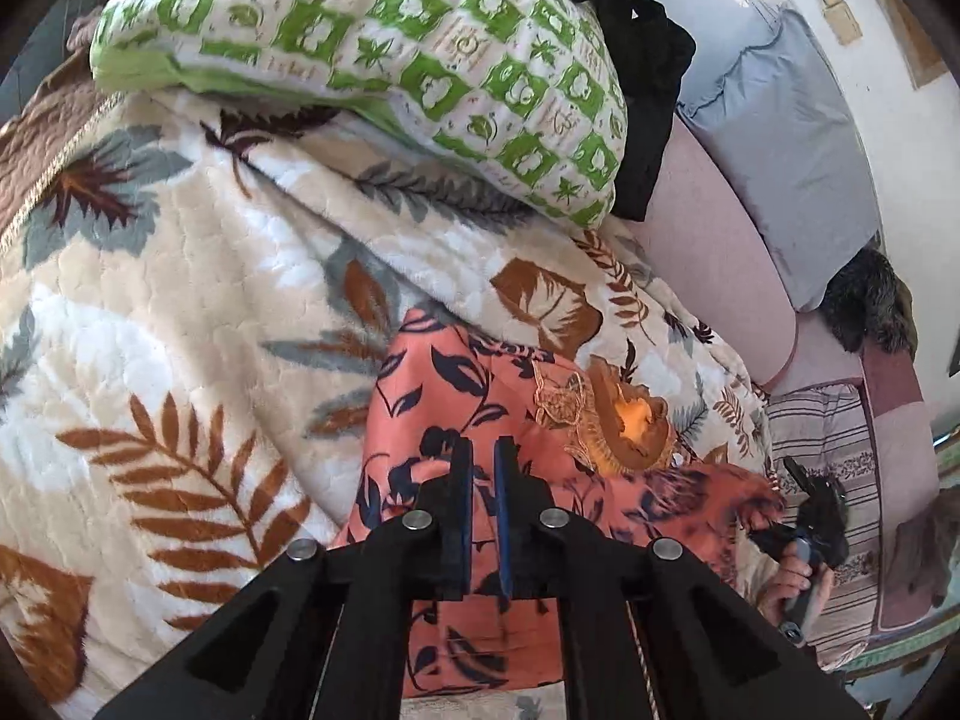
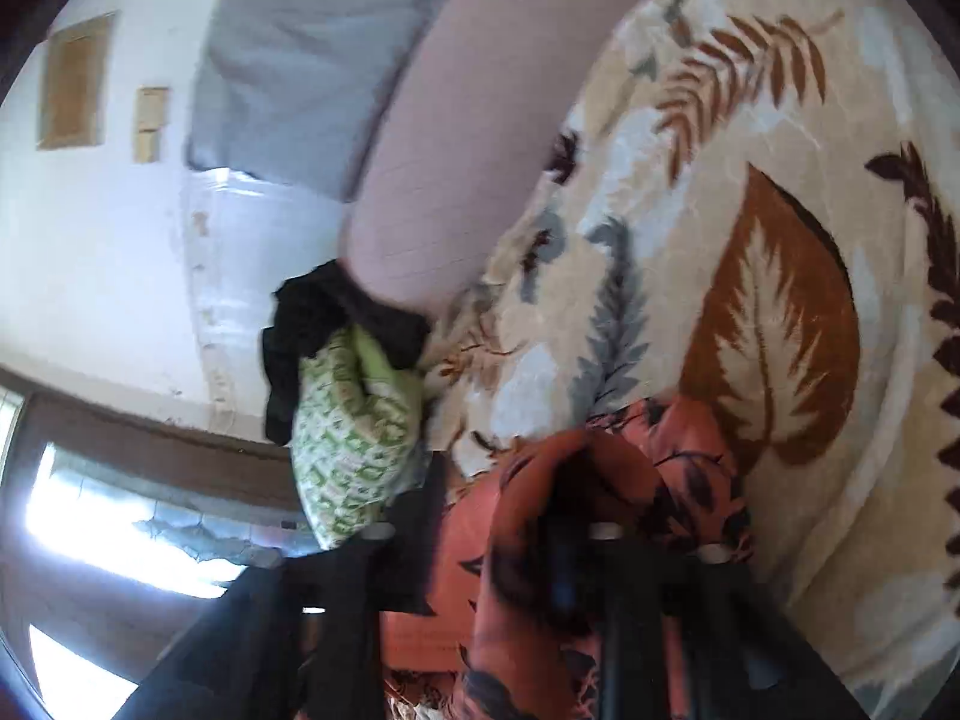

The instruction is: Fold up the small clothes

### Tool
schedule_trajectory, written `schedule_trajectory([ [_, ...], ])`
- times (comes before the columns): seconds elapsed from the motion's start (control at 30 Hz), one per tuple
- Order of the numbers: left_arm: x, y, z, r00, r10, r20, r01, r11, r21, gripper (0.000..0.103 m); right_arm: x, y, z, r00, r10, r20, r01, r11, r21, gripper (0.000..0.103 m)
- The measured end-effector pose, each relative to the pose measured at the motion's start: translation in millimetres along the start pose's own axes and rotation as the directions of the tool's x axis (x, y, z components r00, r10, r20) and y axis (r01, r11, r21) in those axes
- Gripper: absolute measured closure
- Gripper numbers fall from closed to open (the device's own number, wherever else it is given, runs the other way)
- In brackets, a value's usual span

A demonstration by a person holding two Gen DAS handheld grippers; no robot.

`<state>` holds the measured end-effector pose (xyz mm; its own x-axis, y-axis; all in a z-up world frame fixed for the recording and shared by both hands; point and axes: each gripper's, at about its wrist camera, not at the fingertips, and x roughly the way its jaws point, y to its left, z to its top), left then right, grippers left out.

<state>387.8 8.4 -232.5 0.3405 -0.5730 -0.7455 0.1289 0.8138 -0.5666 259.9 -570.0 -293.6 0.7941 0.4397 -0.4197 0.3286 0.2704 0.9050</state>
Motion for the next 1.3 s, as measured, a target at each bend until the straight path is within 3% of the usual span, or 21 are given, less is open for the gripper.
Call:
schedule_trajectory([
  [0.03,-3,1,-10,1.0,0.006,0.016,-0.006,1.0,0.01,0.088,8,-13,5,0.999,-0.036,0.018,0.036,0.999,0.038,0.012],
  [0.07,-10,2,-20,0.999,0.017,0.046,-0.018,0.999,0.027,0.074,8,-25,4,0.998,-0.041,0.057,0.036,0.997,0.075,0.012],
  [0.1,-18,3,-32,0.996,0.035,0.08,-0.038,0.999,0.037,0.053,6,-36,1,0.998,-0.012,0.067,0.006,0.995,0.099,0.012],
  [0.17,-34,7,-55,0.985,0.053,0.167,-0.057,0.998,0.023,0.036,-2,-48,-10,0.997,0.052,0.06,-0.058,0.994,0.097,0.012],
  [0.23,-42,12,-74,0.975,0.018,0.223,-0.011,0.999,-0.033,0.035,-20,-45,-30,0.995,0.052,0.081,-0.053,0.999,0.011,0.013],
  [0.3,-47,20,-90,0.949,0.018,0.315,0.03,0.989,-0.147,0.035,-22,-22,-54,0.999,0.013,0.038,-0.007,0.99,-0.142,0.016],
  [0.33,-46,23,-97,0.934,0.032,0.356,0.041,0.98,-0.193,0.035,-21,-6,-69,1.0,-0.018,0.006,0.019,0.973,-0.229,0.023],
  [0.4,-39,26,-104,0.909,0.096,0.405,-0.001,0.973,-0.229,0.035,-8,30,-103,0.995,-0.078,-0.067,0.044,0.914,-0.404,0.03],
  [0.43,-34,28,-106,0.906,0.116,0.407,-0.022,0.974,-0.227,0.035,3,47,-121,0.988,-0.107,-0.107,0.043,0.876,-0.48,0.036],
  [0.53,-16,46,-98,0.931,0.143,0.336,-0.041,0.956,-0.292,0.036,47,87,-184,0.953,-0.23,-0.199,0.034,0.732,-0.681,0.056],
  [0.6,-9,58,-93,0.945,0.087,0.316,0.031,0.935,-0.352,0.037,80,97,-223,0.922,-0.296,-0.248,0.006,0.654,-0.756,0.06],
  [0.67,-8,63,-89,0.945,0.12,0.303,0.0,0.93,-0.368,0.037,113,104,-255,0.893,-0.371,-0.255,0.011,0.584,-0.812,0.061],
  [0.73,-11,67,-87,0.944,0.129,0.302,-0.005,0.926,-0.379,0.037,141,109,-275,0.874,-0.413,-0.258,0.009,0.543,-0.839,0.061],
  [0.83,-21,75,-82,0.942,0.107,0.319,0.032,0.916,-0.4,0.037,179,128,-277,0.875,-0.418,-0.246,0.012,0.526,-0.85,0.061],
  [0.9,-26,78,-78,0.935,0.117,0.334,0.027,0.917,-0.398,0.037,209,150,-261,0.888,-0.405,-0.219,0.042,0.544,-0.838,0.061],
  [0.93,-28,79,-77,0.931,0.127,0.341,0.02,0.918,-0.396,0.037,222,163,-248,0.905,-0.38,-0.192,0.064,0.567,-0.822,0.061],
  [1.0,-31,80,-75,0.929,0.137,0.345,0.01,0.919,-0.394,0.037,232,185,-214,0.951,-0.289,-0.115,0.112,0.664,-0.74,0.061],
  [1.07,-31,79,-75,0.931,0.137,0.339,0.005,0.922,-0.387,0.037,228,193,-186,0.975,-0.201,-0.094,0.102,0.78,-0.617,0.061],
  [1.1,-31,77,-75,0.931,0.134,0.34,0.004,0.926,-0.376,0.037,223,196,-181,0.981,-0.172,-0.093,0.084,0.8,-0.594,0.061],
  [1.23,-32,50,-71,0.929,0.124,0.349,-0.035,0.967,-0.251,0.037,191,189,-195,0.976,-0.199,-0.084,0.091,0.73,-0.677,0.06],
  [1.3,-31,32,-73,0.927,0.112,0.359,-0.052,0.984,-0.172,0.036,174,172,-199,0.972,-0.224,-0.077,0.112,0.72,-0.685,0.06],
])
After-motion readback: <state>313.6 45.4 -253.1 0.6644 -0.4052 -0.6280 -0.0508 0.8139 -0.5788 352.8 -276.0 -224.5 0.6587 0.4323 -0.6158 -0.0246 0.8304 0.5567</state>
